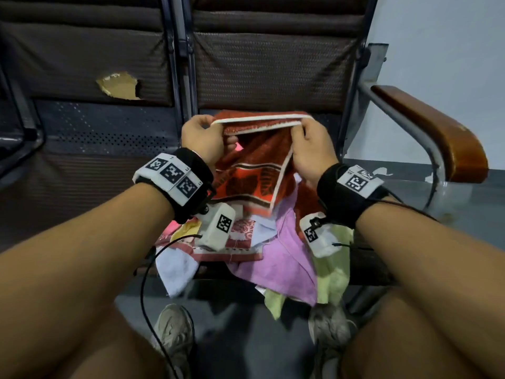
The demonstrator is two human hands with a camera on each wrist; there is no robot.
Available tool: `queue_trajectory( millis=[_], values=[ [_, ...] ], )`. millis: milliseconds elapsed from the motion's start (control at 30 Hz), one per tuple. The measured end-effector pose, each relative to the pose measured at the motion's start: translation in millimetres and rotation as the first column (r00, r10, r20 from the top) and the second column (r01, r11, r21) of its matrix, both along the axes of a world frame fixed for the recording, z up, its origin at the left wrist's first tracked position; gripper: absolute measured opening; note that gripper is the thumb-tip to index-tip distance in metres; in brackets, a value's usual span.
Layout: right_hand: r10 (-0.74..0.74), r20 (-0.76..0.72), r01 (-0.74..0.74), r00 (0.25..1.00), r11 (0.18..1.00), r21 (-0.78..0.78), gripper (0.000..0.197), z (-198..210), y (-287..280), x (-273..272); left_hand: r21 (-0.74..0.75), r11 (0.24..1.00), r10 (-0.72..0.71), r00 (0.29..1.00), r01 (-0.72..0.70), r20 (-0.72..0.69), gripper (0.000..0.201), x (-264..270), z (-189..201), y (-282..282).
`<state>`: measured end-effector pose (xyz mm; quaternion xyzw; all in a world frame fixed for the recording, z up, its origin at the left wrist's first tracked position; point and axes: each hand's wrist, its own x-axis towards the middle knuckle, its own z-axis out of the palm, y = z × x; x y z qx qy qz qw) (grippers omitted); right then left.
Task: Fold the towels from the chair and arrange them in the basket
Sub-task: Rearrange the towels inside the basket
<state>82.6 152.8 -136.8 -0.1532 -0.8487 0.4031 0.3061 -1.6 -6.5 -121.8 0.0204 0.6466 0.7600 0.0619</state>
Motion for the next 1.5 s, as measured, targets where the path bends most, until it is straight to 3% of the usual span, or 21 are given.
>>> queue_trajectory(
  millis=[100, 200, 300, 367, 433, 567, 633, 700, 800, 867, 933, 1067, 1200, 1267, 1333, 1433, 1500],
  values=[
    [0.042, -0.112, -0.039, 0.993, 0.999, 0.025, 0.03, 12.2, -0.5, 2.5, 0.13, 0.991, -0.027, 0.999, 0.024, 0.019, 0.024, -0.7, 10.4, 9.0],
    [0.056, -0.086, -0.047, 0.995, 0.993, 0.107, 0.037, 9.5, 4.5, 8.9, 0.202, 0.979, -0.051, 0.992, 0.028, 0.111, 0.025, 0.9, 20.8, 13.4],
    [0.139, 0.109, -0.162, 0.984, 0.956, 0.244, 0.039, -4.7, 10.9, 15.0, 0.22, 0.975, -0.089, 0.972, 0.04, 0.218, 0.019, -4.0, 22.8, 6.2],
    [0.136, 0.32, -0.248, 0.938, 0.906, 0.343, 0.016, -16.3, 13.4, 17.0, 0.212, 0.963, -0.214, 0.95, 0.165, 0.229, 0.002, -7.0, 22.6, 2.4],
    [0.086, 0.494, -0.332, 0.865, 0.836, 0.436, 0.025, -28.8, 17.5, 20.4, 0.145, 0.943, -0.327, 0.919, 0.3, 0.221, 0.015, -9.3, 18.6, 0.9],
    [0.011, 0.747, -0.434, 0.665, 0.819, 0.374, 0.025, -41.6, 23.1, 27.5, 0.065, 0.968, -0.252, 0.943, 0.244, 0.215, 0.009, -19.2, 8.2, -4.8],
    [0.014, 0.783, -0.426, 0.622, 0.845, 0.324, 0.029, -39.5, 27.8, 28.9, 0.073, 0.976, -0.218, 0.95, 0.207, 0.222, 0.016, -23.6, 3.9, -12.6],
    [-0.031, 0.709, -0.327, 0.705, 0.872, 0.364, 0.028, -33.0, 36.1, 27.8, 0.072, 0.987, -0.155, 0.963, 0.143, 0.221, 0.025, -27.0, 0.0, -19.3],
    [-0.15, 0.369, 0.018, 0.917, 0.941, 0.337, 0.025, -18.6, 50.9, 23.5, 0.117, 0.993, -0.059, 0.956, 0.026, 0.288, 0.032, -29.8, -4.0, -21.7],
    [-0.195, 0.204, 0.134, 0.959, 0.95, 0.281, 0.023, -13.3, 54.6, 19.4, 0.088, 0.996, -0.037, 0.954, 0.011, 0.296, 0.029, -29.6, -2.7, -21.1],
    [-0.202, 0.159, 0.159, 0.966, 0.956, 0.248, 0.022, -12.6, 54.5, 15.6, -0.012, 0.993, -0.108, 0.96, 0.115, 0.26, 0.016, -31.8, -1.0, -20.4],
    [-0.172, 0.21, 0.121, 0.962, 0.965, 0.233, 0.03, -19.0, 60.2, 18.0, -0.055, 0.962, -0.255, 0.951, 0.268, 0.173, 0.033, -37.5, 0.0, -25.3],
    [-0.046, 0.39, -0.075, 0.92, 0.954, 0.291, 0.018, -30.8, 71.6, 30.0, -0.101, 0.983, -0.142, 0.982, 0.155, 0.121, 0.045, -51.3, -18.2, -38.2],
    [0.042, 0.485, -0.207, 0.873, 0.934, 0.291, 0.015, -36.3, 75.9, 36.0, -0.259, 0.959, -0.11, 0.994, 0.113, 0.028, 0.041, -56.3, -32.9, -47.2],
    [0.095, 0.508, -0.26, 0.856, 0.928, 0.265, 0.029, -36.7, 78.8, 39.9, -0.428, 0.902, -0.084, 0.994, 0.047, -0.066, 0.035, -60.8, -47.5, -55.3],
    [0.146, 0.479, -0.271, 0.866, 0.941, 0.203, 0.045, -34.9, 78.7, 40.6, -0.559, 0.829, -0.065, 0.996, 0.019, -0.061, 0.025, -64.4, -58.2, -61.0],
    [0.167, 0.451, -0.284, 0.876, 0.937, 0.204, 0.049, -33.3, 76.5, 38.4, -0.558, 0.826, -0.105, 0.994, 0.077, -0.019, 0.023, -62.3, -56.9, -58.5]
  ],
)
